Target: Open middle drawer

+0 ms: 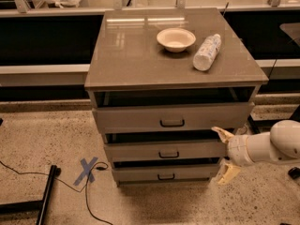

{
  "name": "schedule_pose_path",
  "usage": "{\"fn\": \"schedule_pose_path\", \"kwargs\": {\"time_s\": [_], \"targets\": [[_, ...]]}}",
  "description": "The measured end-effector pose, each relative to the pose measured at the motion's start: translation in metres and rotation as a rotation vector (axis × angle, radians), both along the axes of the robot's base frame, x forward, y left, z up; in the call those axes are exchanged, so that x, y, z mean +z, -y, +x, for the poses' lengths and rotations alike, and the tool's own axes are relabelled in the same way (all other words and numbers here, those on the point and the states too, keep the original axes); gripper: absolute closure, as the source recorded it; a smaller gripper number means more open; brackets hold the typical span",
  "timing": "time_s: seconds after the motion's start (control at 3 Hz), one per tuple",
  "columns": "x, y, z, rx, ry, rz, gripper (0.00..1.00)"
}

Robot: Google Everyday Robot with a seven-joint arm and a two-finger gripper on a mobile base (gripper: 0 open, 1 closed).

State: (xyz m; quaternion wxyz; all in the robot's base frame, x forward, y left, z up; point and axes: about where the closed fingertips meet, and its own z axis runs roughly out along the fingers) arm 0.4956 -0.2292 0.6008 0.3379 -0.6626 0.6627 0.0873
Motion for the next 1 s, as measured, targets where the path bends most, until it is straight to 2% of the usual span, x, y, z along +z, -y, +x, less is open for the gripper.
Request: {"fn": "schedule_pose_path", "kwargs": {"time_s": [0.33, 0.67, 1.0], "targets": [[-0.039, -0.005, 0.014, 0.001, -0.026, 0.001, 0.0], [-0.088, -0.014, 0.026, 0.009, -0.082, -0.006, 0.0], [-0.088, -0.014, 0.026, 0.009, -0.082, -0.006, 0.0]]}}
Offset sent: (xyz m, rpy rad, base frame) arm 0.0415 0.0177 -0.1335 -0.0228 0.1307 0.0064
